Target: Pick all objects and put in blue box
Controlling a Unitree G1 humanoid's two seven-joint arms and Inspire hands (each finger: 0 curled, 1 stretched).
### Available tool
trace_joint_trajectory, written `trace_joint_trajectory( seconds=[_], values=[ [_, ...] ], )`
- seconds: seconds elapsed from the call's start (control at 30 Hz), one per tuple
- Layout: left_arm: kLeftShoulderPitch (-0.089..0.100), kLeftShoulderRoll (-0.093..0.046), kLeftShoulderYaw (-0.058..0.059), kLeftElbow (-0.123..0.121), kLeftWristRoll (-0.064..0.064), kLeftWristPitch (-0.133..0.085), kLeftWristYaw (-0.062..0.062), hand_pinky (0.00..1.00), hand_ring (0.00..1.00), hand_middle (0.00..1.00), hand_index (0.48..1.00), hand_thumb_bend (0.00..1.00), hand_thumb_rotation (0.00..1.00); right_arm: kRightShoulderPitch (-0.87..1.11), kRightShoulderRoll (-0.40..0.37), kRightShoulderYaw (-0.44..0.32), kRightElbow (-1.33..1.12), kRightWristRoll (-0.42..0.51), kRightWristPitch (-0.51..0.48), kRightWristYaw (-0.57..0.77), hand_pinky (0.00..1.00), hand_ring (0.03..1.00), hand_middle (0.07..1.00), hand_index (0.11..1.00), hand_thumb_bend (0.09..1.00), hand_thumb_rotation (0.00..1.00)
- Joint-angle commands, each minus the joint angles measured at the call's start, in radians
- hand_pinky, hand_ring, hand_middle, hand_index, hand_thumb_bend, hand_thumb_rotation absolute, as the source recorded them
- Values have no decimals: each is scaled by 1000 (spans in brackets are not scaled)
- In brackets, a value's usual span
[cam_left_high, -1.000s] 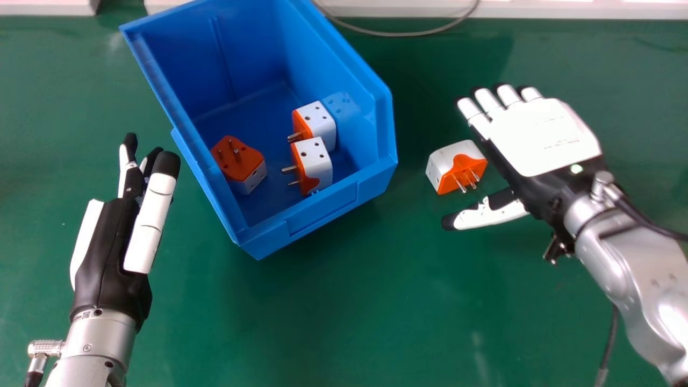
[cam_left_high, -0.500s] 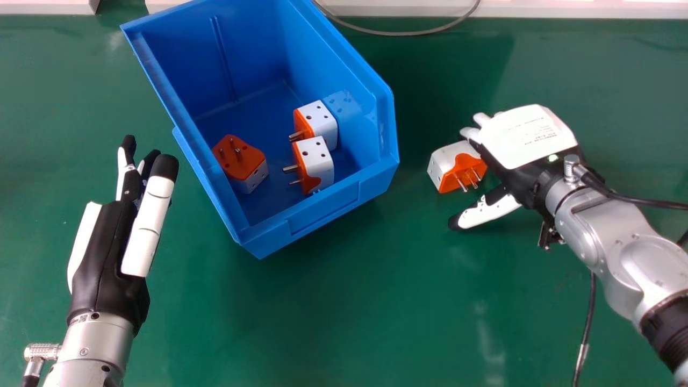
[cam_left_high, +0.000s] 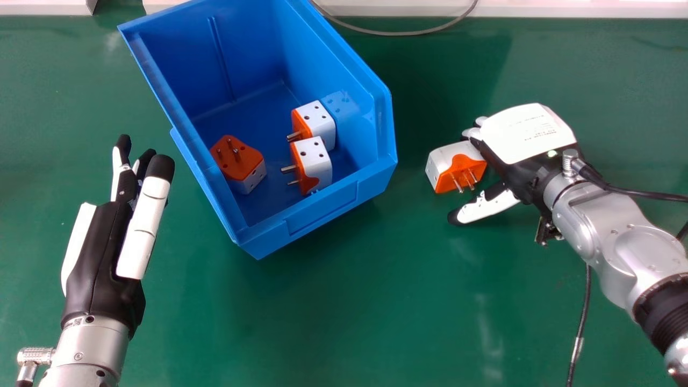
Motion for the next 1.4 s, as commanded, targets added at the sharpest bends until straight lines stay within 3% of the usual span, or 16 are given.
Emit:
trace_joint_trajectory(
  seconds=[0.0,0.5,0.57,0.67,0.73,0.9,0.93,0.97,1.07,1.37],
  values=[
    [4,9,6,-21,2,-1,2,952,973,993,986,752,947,-43,0,2,10,17,-3,-31,761,876,904,842,628,674],
    [30,11,1,-62,12,14,0,946,973,994,985,751,948,-98,29,44,86,16,-12,-68,746,863,885,830,626,670],
    [35,12,1,-67,15,14,0,940,972,994,986,749,948,-107,34,43,93,21,-20,-75,728,844,869,815,580,631],
    [39,11,1,-69,16,14,1,936,972,994,986,747,949,-112,44,30,116,41,-34,-106,656,778,802,735,495,533],
    [49,8,0,-82,16,15,1,935,972,994,986,749,949,-112,59,12,149,79,-45,-144,582,671,701,631,502,342],
    [69,2,1,-112,7,19,-1,934,972,994,986,749,949,-109,74,-2,213,140,-86,-208,245,482,526,525,512,89],
    [73,2,1,-117,5,20,-1,934,972,994,986,749,949,-109,72,2,217,139,-91,-215,245,482,526,525,512,89],
    [77,1,2,-122,4,21,-1,935,972,994,986,748,949,-109,67,7,218,136,-98,-219,180,393,497,507,514,57],
    [83,1,6,-128,-6,22,-4,936,972,994,987,746,950,-115,56,17,217,128,-103,-201,121,248,479,490,517,29],
    [115,4,16,-168,-16,28,-12,956,975,998,989,752,952,-144,44,61,229,107,-100,-169,124,160,470,482,522,1]
  ],
)
